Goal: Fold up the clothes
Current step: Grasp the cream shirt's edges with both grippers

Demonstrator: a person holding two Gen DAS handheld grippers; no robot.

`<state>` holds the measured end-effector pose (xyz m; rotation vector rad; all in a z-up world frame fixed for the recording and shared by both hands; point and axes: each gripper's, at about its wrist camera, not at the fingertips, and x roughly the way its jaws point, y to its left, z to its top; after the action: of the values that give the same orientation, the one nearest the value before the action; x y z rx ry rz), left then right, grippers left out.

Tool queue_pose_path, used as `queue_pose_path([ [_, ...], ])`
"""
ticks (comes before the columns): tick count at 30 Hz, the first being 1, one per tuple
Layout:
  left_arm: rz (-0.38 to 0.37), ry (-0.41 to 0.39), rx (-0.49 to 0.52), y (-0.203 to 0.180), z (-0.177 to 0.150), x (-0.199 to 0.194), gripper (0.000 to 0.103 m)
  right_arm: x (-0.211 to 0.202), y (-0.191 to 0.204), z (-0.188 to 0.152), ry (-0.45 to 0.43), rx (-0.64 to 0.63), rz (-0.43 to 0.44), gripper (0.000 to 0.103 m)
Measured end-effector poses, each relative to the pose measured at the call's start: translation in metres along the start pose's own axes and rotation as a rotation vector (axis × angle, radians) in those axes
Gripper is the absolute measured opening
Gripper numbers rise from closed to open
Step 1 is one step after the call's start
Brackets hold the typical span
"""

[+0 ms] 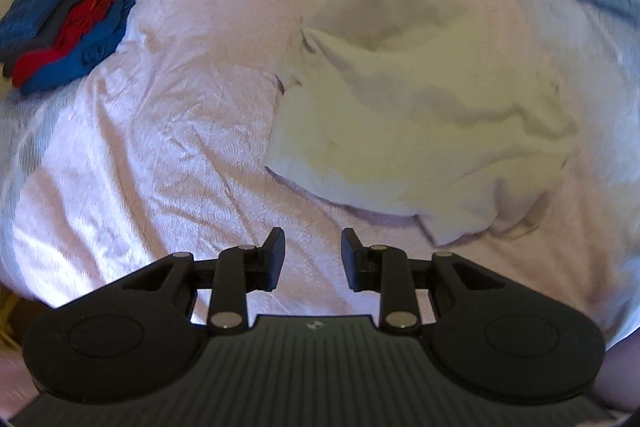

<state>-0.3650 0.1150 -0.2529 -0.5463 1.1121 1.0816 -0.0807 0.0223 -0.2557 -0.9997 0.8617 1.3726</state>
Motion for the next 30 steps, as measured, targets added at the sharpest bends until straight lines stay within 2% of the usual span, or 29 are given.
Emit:
queue_pose_path([
  [4, 0.026, -0.056, 0.165, -0.015, -0.009, 0.022, 0.028, 0.025, 0.009, -0.004, -0.029, -0.089, -0.038, 0.057],
  [7, 0.049, -0.127, 0.339, -0.03, -0.018, 0.037, 0.032, 0.04, 0.015, -0.007, -0.067, -0.173, -0.09, 0.057],
  [15, 0.171, -0.29, 0.801, -0.049, -0.052, 0.091, 0.035, 0.082, 0.024, -0.019, -0.152, -0.365, -0.149, 0.057],
  [19, 0.218, -0.395, 0.995, -0.05, -0.068, 0.112, 0.042, 0.104, 0.035, -0.022, -0.231, -0.479, -0.196, 0.057],
  [23, 0.236, -0.481, 1.18, -0.05, -0.083, 0.128, 0.042, 0.127, 0.049, -0.02, -0.322, -0.626, -0.258, 0.057],
  [24, 0.228, -0.486, 1.193, -0.049, -0.082, 0.13, 0.035, 0.132, 0.053, -0.019, -0.344, -0.663, -0.273, 0.057],
  [25, 0.22, -0.491, 1.206, -0.048, -0.082, 0.131, 0.02, 0.137, 0.057, -0.018, -0.365, -0.699, -0.287, 0.057],
  [27, 0.216, -0.494, 1.186, -0.044, -0.075, 0.13, 0.008, 0.139, 0.062, -0.012, -0.407, -0.739, -0.291, 0.056],
  [28, 0.211, -0.498, 1.155, -0.041, -0.068, 0.127, 0.007, 0.136, 0.062, -0.009, -0.427, -0.741, -0.278, 0.022],
  [29, 0.202, -0.503, 1.116, -0.038, -0.06, 0.122, 0.007, 0.133, 0.062, -0.004, -0.445, -0.741, -0.266, 0.002],
  [30, 0.199, -0.513, 1.069, -0.034, -0.049, 0.115, 0.006, 0.128, 0.062, 0.002, -0.445, -0.726, -0.262, 0.003],
])
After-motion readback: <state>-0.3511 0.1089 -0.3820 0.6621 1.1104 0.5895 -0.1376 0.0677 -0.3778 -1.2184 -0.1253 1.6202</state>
